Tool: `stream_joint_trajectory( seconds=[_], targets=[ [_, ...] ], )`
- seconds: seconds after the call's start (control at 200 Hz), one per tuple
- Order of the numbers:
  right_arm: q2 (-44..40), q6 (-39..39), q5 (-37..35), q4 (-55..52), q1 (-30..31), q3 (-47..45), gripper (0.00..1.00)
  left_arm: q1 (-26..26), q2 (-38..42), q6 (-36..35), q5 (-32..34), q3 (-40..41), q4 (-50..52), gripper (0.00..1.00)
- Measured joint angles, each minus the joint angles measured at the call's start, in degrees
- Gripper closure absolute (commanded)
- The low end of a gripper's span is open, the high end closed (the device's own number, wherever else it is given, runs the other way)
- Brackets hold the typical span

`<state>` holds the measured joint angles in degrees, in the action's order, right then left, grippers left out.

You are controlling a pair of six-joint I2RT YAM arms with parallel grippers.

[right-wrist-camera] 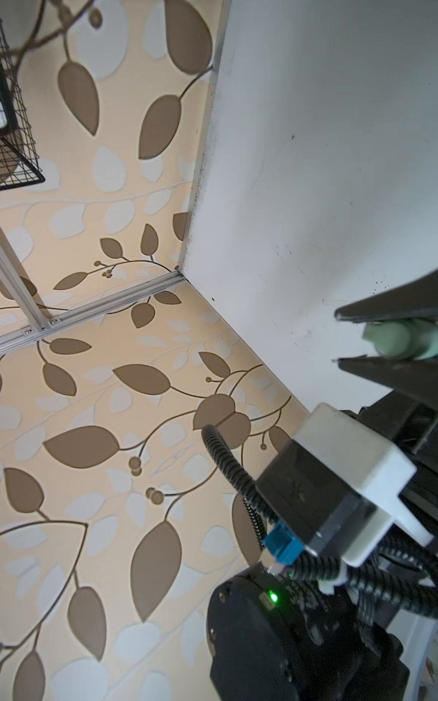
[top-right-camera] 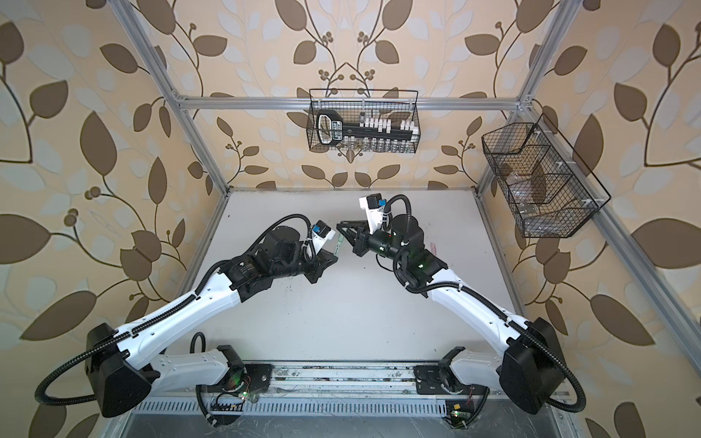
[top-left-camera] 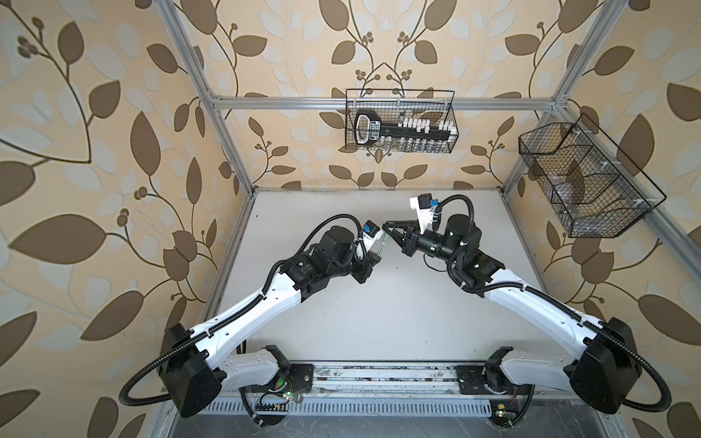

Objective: Insert pens into pen caps
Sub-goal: Put on the pen cap to the pen.

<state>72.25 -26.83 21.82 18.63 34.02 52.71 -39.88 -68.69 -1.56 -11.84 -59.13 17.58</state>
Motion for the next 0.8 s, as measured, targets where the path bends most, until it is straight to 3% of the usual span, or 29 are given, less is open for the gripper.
stream_joint_trajectory(
  seconds=[0.355,0.8],
  targets=[
    [-0.85,-5.38,-5.11,11.08,0.68,-7.28,1.00,1.95,-2.14,0.17,-3.52,-0.92,-0.02,1.00],
    [0.33,-6.58,-5.99,10.10,1.09,-6.14,1.00,2.84,-3.23,0.00,-5.70,-3.15,2.64,1.00]
  ],
)
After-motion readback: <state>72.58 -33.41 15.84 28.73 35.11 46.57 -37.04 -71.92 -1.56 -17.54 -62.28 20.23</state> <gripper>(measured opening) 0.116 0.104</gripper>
